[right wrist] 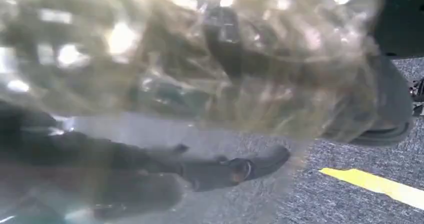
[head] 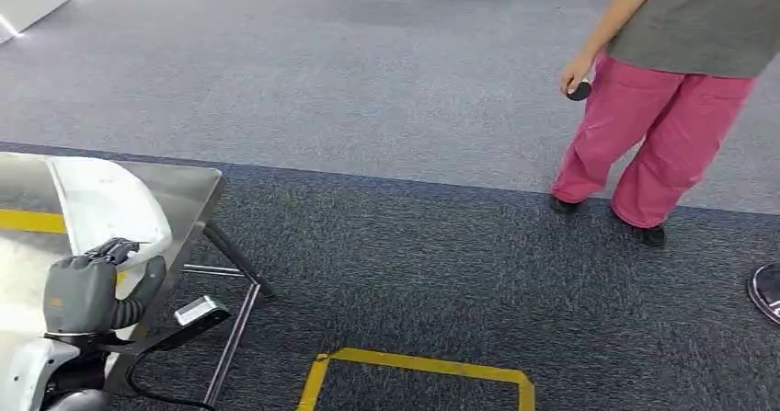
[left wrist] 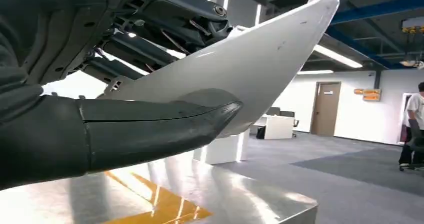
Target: Take the parts from the cabinet and place them on the table.
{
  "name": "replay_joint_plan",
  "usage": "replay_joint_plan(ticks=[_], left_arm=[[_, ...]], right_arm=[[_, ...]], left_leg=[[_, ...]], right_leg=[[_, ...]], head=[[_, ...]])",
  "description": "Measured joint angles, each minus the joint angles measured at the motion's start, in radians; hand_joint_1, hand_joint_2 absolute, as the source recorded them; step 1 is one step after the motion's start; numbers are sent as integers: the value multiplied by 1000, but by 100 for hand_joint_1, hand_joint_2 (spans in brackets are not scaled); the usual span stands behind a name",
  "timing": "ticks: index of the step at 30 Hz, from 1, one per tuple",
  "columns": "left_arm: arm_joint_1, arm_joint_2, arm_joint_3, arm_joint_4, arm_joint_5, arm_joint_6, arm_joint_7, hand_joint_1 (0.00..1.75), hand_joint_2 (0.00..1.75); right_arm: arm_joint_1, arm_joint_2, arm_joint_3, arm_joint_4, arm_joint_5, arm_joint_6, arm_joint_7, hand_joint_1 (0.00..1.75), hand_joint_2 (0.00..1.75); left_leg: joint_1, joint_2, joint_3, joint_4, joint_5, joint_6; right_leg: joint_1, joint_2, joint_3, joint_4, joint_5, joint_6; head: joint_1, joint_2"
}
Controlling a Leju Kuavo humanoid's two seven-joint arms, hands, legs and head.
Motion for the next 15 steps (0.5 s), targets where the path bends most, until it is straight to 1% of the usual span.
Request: replay_joint_plan(ticks=[15], left_arm=[[0,0,0,0,0,-2,-2,164,175]], right_arm=[[0,0,0,0,8,0,0,0,0]], left_leg=[[0,0,0,0,0,0]], right_leg=[[0,0,0,0,0,0]], head=[[0,0]])
